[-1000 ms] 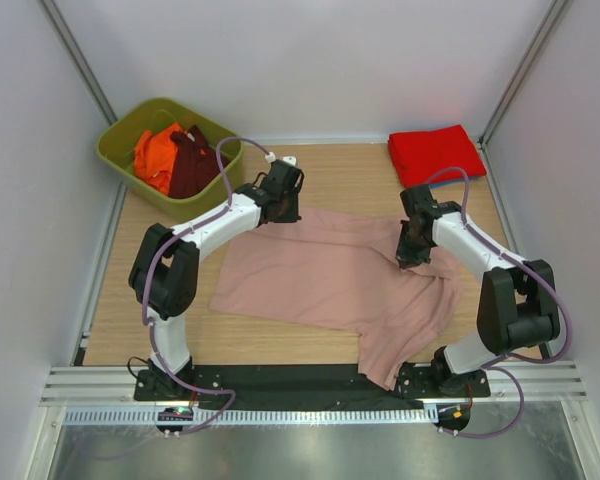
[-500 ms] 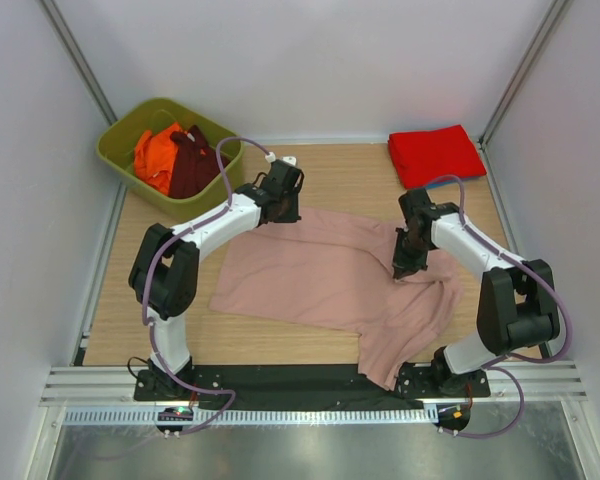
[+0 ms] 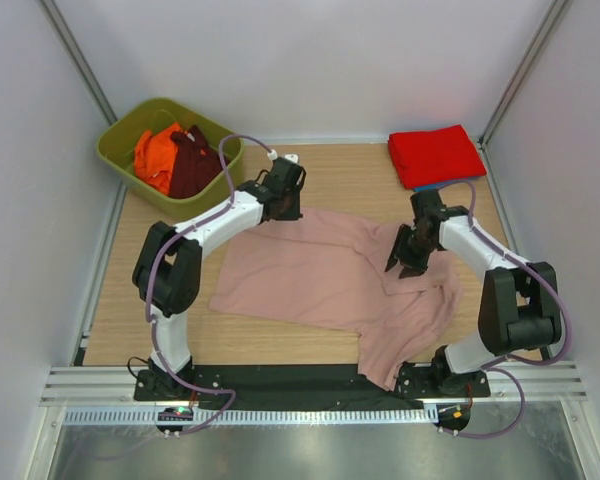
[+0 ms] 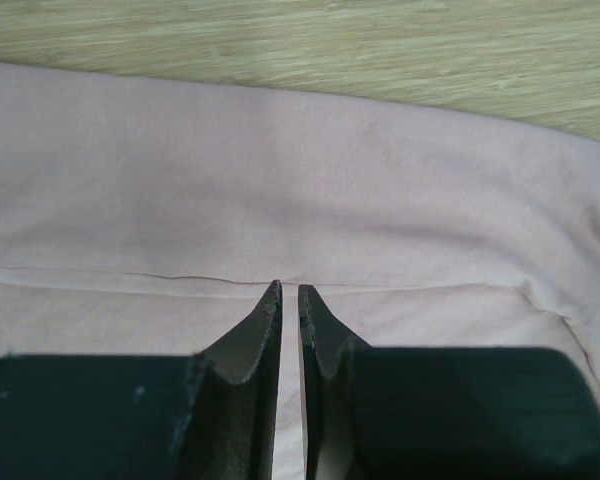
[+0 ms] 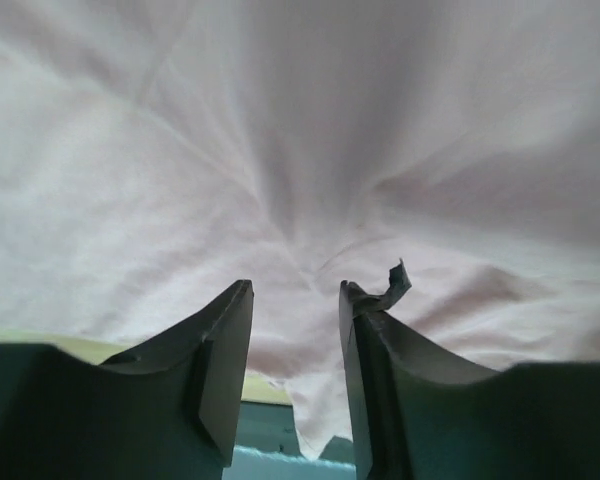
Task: Fold and stack the t-shirts
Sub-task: Fold the tshirt
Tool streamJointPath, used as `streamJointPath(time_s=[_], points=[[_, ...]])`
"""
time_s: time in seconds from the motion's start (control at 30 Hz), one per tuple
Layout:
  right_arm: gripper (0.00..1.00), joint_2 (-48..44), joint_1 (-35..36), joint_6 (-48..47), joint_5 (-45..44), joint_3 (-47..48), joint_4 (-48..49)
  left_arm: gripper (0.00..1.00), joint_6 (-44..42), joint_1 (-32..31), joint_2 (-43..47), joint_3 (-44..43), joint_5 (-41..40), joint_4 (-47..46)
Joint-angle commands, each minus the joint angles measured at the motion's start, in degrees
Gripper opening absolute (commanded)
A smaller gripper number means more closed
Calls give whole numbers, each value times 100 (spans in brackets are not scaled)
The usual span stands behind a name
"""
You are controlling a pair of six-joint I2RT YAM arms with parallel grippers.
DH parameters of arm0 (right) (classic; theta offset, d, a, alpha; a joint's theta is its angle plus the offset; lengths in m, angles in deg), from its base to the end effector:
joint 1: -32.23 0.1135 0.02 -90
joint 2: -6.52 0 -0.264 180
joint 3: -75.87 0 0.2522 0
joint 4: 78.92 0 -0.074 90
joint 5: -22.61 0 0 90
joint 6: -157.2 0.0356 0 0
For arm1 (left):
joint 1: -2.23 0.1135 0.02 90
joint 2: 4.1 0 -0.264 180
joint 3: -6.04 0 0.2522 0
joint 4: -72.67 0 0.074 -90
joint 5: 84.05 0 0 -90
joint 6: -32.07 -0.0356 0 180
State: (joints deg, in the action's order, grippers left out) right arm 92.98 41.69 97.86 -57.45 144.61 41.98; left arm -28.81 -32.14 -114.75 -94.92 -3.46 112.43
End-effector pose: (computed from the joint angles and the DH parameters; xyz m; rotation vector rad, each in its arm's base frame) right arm 0.2641 0.0502 0.1940 0.5159 2.9187 0.3595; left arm 0.3604 -0.2394 0.2352 0.0376 2.4410 -0.3035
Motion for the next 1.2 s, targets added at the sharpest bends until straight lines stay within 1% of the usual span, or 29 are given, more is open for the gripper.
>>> streamJointPath(time_s=[0.0, 0.03, 0.1, 0.17, 0.27, 0.37, 0.4, 0.57, 0.77, 1.03, 1.17], points=[[48, -252, -487, 81, -465, 767, 421, 12, -109, 0, -9, -271, -17, 19], [49, -69, -619, -6, -510, 899, 464, 12, -117, 0, -9, -280, -17, 28], [49, 151, -1110, -42, -658, 1267, 526, 12, -118, 0, -35, -280, -26, 46], [49, 503, -1383, -103, -764, 1470, 763, 12, -126, 0, -44, -271, -43, 46], [47, 976, -1464, -200, -1193, 1901, 904, 12, -170, 9, -79, -289, -87, 63], [45, 1302, -1552, -209, -1309, 2209, 1062, 12, -188, 18, -158, -333, -96, 81], [42, 1513, -1595, -209, -1327, 2384, 1036, 11, -188, 35, -185, -350, -27, 89], [40, 2006, -1683, -349, -1599, 2666, 1071, 11, -179, 71, -290, -429, 1, 116], [43, 2376, -1859, -517, -1652, 2807, 1089, 10, -162, 115, -404, -517, 88, 125], [43, 2745, -2070, -438, -1451, 2878, 1256, 10, -39, 159, -510, -579, 247, 133], [40, 2850, -2140, -376, -1363, 2843, 1326, 10, -65, 211, -484, -605, 255, 169]])
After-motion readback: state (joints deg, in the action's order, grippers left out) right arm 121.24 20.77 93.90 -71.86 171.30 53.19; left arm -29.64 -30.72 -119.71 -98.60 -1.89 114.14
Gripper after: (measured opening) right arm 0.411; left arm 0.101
